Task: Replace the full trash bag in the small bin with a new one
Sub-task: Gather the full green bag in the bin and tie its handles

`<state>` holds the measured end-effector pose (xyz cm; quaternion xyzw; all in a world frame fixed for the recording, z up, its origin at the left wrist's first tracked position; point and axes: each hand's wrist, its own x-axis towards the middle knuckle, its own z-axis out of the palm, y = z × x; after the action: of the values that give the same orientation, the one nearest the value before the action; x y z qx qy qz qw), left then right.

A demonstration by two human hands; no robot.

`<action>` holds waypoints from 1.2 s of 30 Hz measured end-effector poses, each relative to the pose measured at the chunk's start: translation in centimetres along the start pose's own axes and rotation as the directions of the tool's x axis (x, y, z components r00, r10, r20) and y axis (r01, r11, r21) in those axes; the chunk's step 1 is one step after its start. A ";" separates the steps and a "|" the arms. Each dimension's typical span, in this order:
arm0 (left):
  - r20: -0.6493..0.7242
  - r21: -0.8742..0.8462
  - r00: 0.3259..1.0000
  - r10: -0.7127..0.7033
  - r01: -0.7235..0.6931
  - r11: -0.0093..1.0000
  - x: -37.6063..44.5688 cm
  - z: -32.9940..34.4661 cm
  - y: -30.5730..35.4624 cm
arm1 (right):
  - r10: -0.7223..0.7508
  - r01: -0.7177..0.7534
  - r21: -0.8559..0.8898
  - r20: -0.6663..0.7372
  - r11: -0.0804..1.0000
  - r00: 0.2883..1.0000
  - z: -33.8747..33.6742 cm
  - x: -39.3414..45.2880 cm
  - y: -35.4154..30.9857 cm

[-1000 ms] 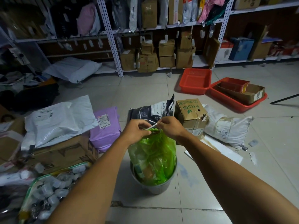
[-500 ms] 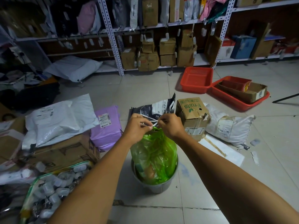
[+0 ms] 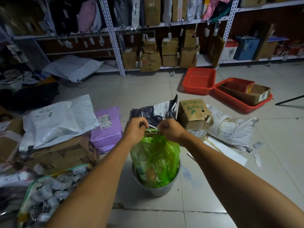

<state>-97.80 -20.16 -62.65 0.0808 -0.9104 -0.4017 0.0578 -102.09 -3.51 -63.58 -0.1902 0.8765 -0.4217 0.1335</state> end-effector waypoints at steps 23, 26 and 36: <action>0.154 -0.330 0.976 -0.156 0.200 0.923 -0.1 -0.3 -0.3 | 0.177 -0.125 0.312 -0.145 0.942 0.973 -1.3 0.4 2.0; 0.074 -0.329 0.968 -0.242 0.252 0.910 -0.2 -0.6 -1.8 | 0.238 -0.176 0.267 -0.219 0.947 0.946 -1.4 0.2 3.1; -0.077 -0.315 0.906 -0.416 0.374 0.872 -0.8 -1.7 -5.8 | 0.316 -0.346 -0.027 -0.347 0.938 0.883 -1.8 -1.5 5.7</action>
<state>-96.15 -25.07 -65.85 0.2846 -0.7982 -0.5285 0.0505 -102.77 1.71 -66.88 0.0316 0.9235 -0.3798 0.0427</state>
